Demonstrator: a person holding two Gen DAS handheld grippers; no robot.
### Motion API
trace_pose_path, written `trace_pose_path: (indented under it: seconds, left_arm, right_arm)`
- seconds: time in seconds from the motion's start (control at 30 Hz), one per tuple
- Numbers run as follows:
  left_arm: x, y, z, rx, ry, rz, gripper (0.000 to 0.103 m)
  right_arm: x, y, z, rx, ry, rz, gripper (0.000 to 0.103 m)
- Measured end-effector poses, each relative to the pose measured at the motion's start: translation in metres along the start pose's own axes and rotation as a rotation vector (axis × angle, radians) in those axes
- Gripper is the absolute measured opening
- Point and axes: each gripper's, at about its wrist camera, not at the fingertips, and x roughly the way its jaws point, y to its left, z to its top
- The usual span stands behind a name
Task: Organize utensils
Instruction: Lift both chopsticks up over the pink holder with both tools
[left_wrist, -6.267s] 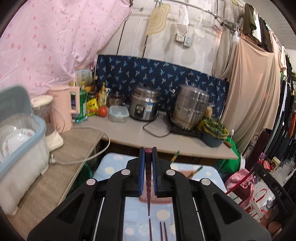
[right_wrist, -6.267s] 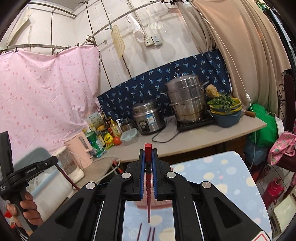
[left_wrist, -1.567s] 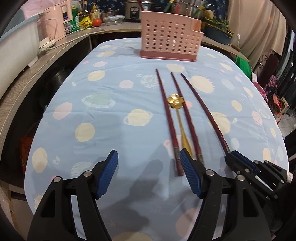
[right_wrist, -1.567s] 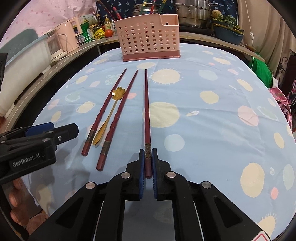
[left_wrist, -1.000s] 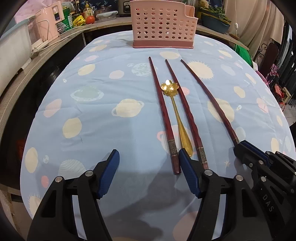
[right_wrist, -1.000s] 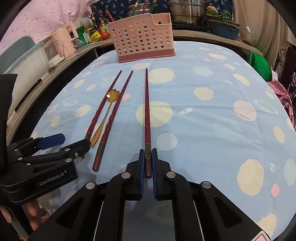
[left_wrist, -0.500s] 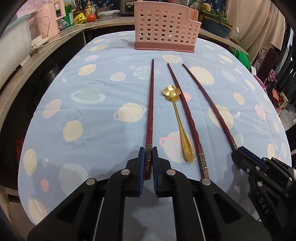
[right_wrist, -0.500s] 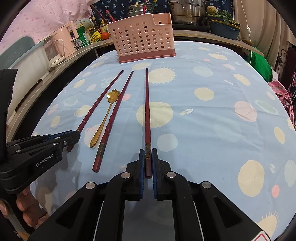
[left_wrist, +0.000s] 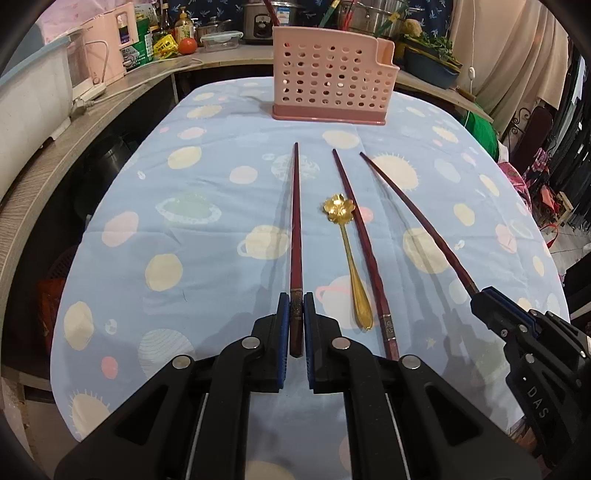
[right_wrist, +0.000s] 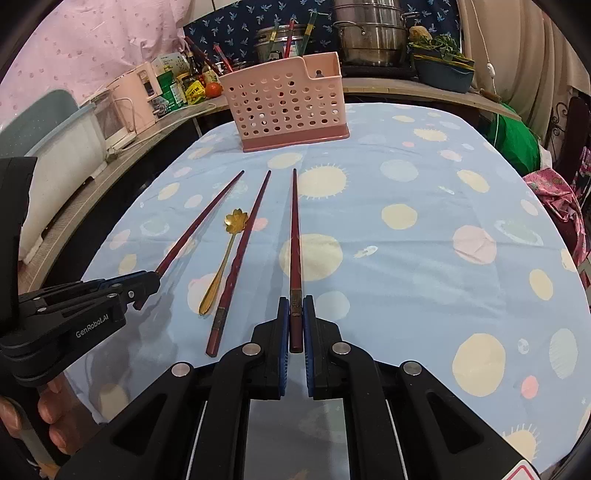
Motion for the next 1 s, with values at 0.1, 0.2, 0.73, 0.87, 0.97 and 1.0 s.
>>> trace_pose_path:
  seconds: [0.1, 0.2, 0.73, 0.87, 0.97, 1.0]
  left_arm:
    - [-0.007, 0.001, 0.004, -0.006, -0.011, 0.005, 0.007]
    - [-0.013, 0.003, 0.008, -0.013, -0.024, 0.007, 0.007]
    - [-0.067, 0.019, 0.064, -0.053, -0.178, 0.021, 0.007]
    - [-0.081, 0.021, 0.084, -0.060, -0.231, 0.020, 0.007]
    - [-0.093, 0.022, 0.101, -0.065, -0.275, 0.017, 0.007]
    - [-0.097, 0.022, 0.107, -0.066, -0.287, 0.017, 0.007]
  right_arm:
    - [-0.009, -0.001, 0.006, 0.006, -0.022, 0.004, 0.007]
    - [-0.017, -0.003, 0.013, 0.010, -0.045, 0.007, 0.007]
    - [-0.068, -0.020, 0.078, 0.041, -0.214, 0.036, 0.007]
    - [-0.079, -0.024, 0.098, 0.046, -0.262, 0.042, 0.007]
    - [-0.086, -0.026, 0.113, 0.047, -0.295, 0.043, 0.007]
    - [-0.087, -0.027, 0.118, 0.048, -0.304, 0.044, 0.007]
